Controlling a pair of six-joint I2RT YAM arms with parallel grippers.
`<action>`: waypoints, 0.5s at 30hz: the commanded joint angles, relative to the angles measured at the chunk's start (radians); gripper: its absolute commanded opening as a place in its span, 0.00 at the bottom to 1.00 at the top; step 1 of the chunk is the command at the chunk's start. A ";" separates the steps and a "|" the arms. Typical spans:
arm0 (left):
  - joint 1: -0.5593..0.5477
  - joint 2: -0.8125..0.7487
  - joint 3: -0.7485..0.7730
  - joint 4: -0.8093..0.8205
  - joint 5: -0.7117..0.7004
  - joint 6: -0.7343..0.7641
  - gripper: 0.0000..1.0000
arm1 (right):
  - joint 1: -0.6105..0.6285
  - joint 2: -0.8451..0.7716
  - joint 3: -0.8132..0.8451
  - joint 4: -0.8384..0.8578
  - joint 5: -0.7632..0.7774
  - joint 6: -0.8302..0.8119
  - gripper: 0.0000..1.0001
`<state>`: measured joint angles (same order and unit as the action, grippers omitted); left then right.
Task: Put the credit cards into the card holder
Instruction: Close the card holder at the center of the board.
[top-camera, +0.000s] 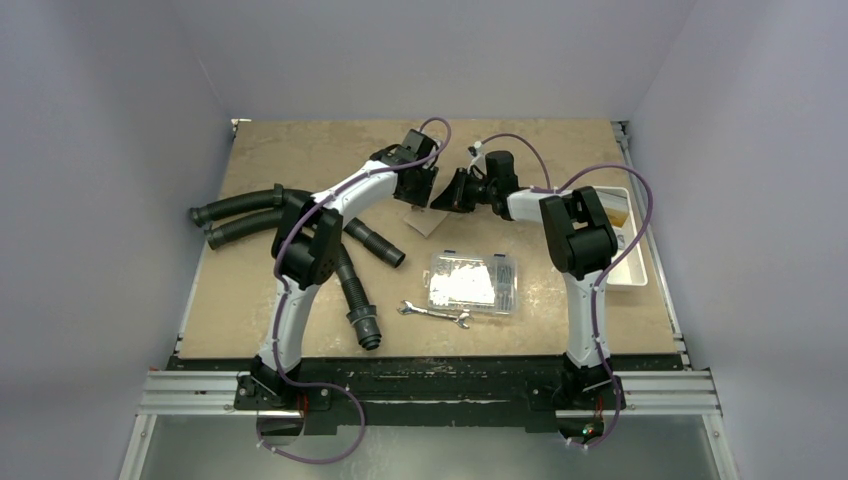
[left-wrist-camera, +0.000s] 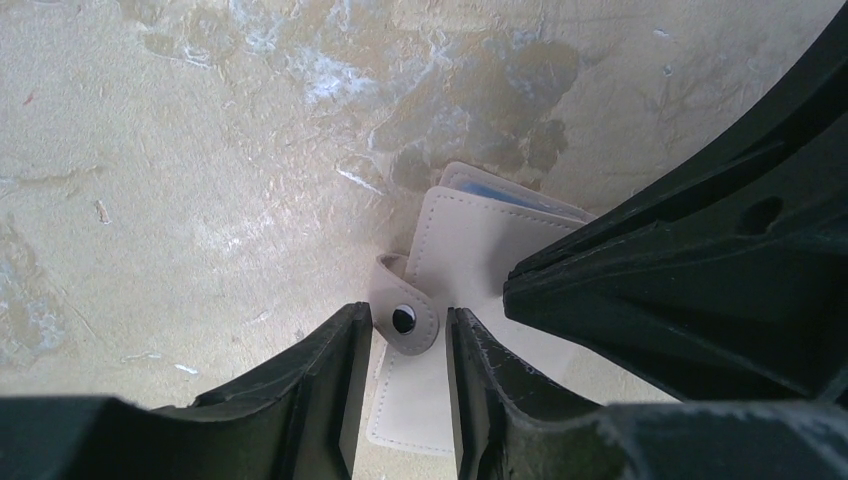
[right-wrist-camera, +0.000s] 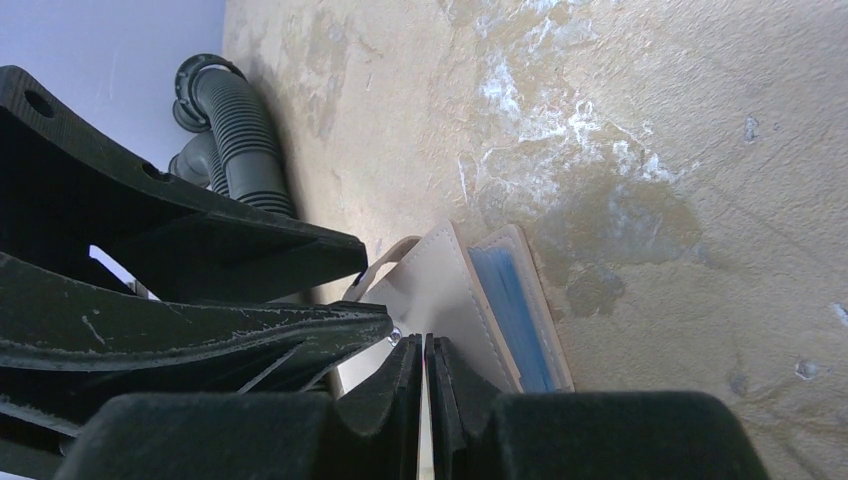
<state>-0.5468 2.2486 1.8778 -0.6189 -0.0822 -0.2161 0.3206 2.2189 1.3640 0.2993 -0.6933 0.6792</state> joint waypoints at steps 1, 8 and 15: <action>-0.006 -0.004 0.044 0.014 -0.013 0.015 0.35 | 0.019 0.033 0.013 -0.051 0.026 -0.032 0.15; -0.007 -0.015 0.044 0.014 -0.027 0.013 0.26 | 0.021 0.034 0.016 -0.055 0.025 -0.035 0.15; -0.007 -0.031 0.041 0.013 -0.023 0.015 0.35 | 0.024 0.038 0.021 -0.061 0.022 -0.036 0.15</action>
<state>-0.5468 2.2486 1.8797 -0.6189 -0.0937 -0.2157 0.3206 2.2196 1.3659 0.2977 -0.6952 0.6769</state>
